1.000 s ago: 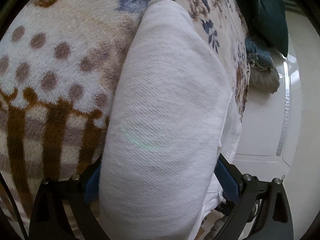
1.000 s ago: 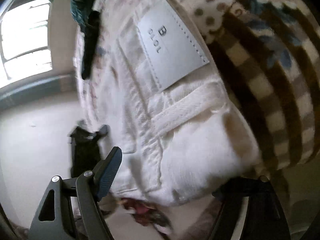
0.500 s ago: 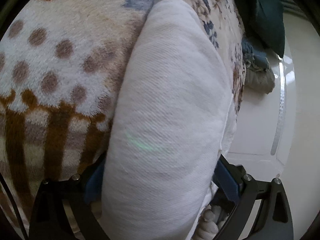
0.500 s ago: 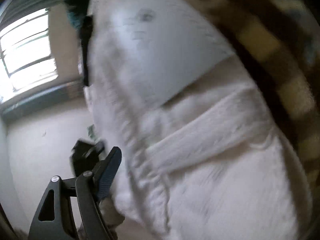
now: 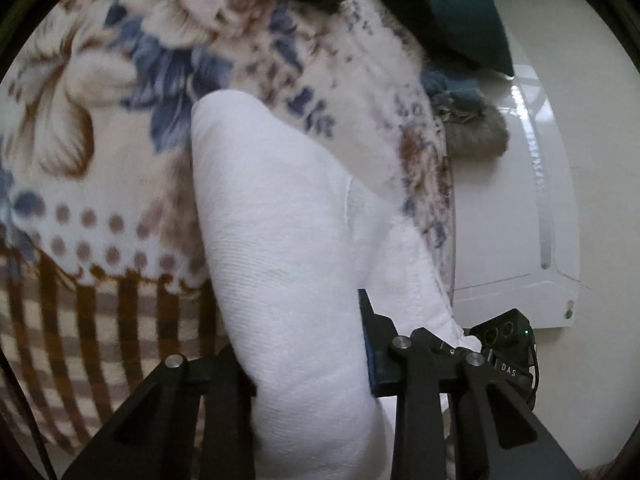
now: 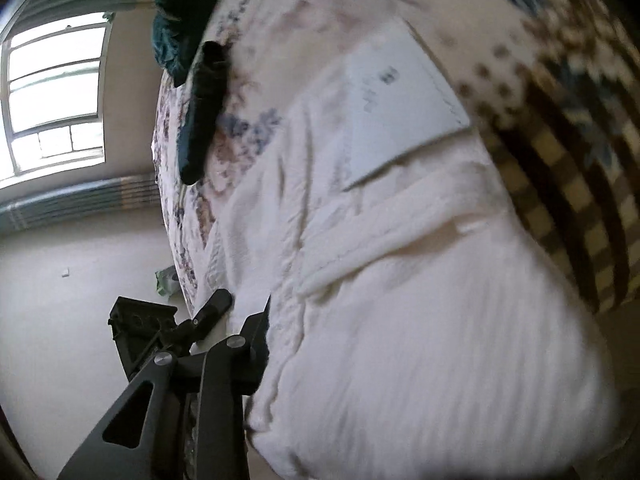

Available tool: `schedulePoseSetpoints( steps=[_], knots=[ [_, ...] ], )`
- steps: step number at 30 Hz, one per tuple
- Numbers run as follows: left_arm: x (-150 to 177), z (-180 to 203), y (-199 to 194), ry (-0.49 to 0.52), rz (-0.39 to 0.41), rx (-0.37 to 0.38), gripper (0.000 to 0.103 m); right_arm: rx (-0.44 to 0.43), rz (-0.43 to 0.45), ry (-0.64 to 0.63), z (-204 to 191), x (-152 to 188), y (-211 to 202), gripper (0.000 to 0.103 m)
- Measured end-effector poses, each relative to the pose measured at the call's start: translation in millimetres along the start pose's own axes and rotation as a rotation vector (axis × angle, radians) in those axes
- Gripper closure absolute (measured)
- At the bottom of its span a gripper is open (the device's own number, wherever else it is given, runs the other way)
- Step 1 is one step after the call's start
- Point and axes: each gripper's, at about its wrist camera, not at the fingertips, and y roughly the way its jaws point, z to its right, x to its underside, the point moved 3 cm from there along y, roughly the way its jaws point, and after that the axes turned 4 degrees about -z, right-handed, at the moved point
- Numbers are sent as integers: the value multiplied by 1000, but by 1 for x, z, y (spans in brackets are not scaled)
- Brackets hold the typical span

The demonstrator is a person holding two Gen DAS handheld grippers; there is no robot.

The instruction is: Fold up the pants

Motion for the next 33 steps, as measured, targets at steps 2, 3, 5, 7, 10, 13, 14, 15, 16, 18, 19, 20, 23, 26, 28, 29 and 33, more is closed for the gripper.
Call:
schedulePoseSetpoints(
  steps=[2, 3, 5, 7, 10, 13, 14, 15, 16, 18, 19, 20, 23, 26, 28, 29, 33],
  knots=[
    [-5, 6, -14, 14, 4, 6, 77, 10, 5, -18, -23, 3, -10, 67],
    [-9, 11, -23, 21, 7, 14, 77, 16, 9, -29, -33, 5, -15, 68],
    [-18, 18, -43, 26, 22, 22, 77, 9, 16, -40, -59, 4, -17, 68],
    [-29, 27, -56, 30, 44, 31, 77, 3, 25, -58, -82, 0, -16, 68],
    [-53, 35, -82, 27, 93, 40, 77, -20, 41, -96, -124, -12, -12, 68],
    [-84, 41, -101, 24, 140, 38, 77, -41, 55, -141, -161, -32, -3, 68],
    [-101, 43, -110, 24, 159, 37, 77, -49, 59, -153, -174, -41, 1, 68],
    [-111, 44, -115, 27, 171, 34, 77, -54, 68, -172, -191, -54, 7, 68],
    [-124, 46, -118, 29, 183, 32, 77, -56, 72, -183, -200, -58, 6, 68],
    [-158, 46, -127, 26, 206, 39, 77, -59, 86, -224, -229, -85, 19, 68],
    [-172, 46, -129, 25, 214, 42, 77, -68, 93, -240, -243, -100, 26, 68],
    [-188, 44, -132, 27, 221, 43, 77, -74, 96, -247, -251, -109, 31, 68],
    [-238, 43, -137, 54, 252, 28, 77, -92, 106, -298, -285, -155, 57, 68],
    [-289, 38, -138, 67, 282, 19, 77, -112, 112, -322, -309, -195, 84, 68],
    [-322, 25, -140, 68, 295, 16, 77, -126, 115, -334, -320, -222, 106, 68],
    [-345, 18, -137, 70, 300, 5, 77, -133, 113, -340, -327, -240, 121, 68],
    [-395, -3, -131, 86, 305, -41, 77, -146, 97, -324, -336, -293, 178, 68]
  ],
)
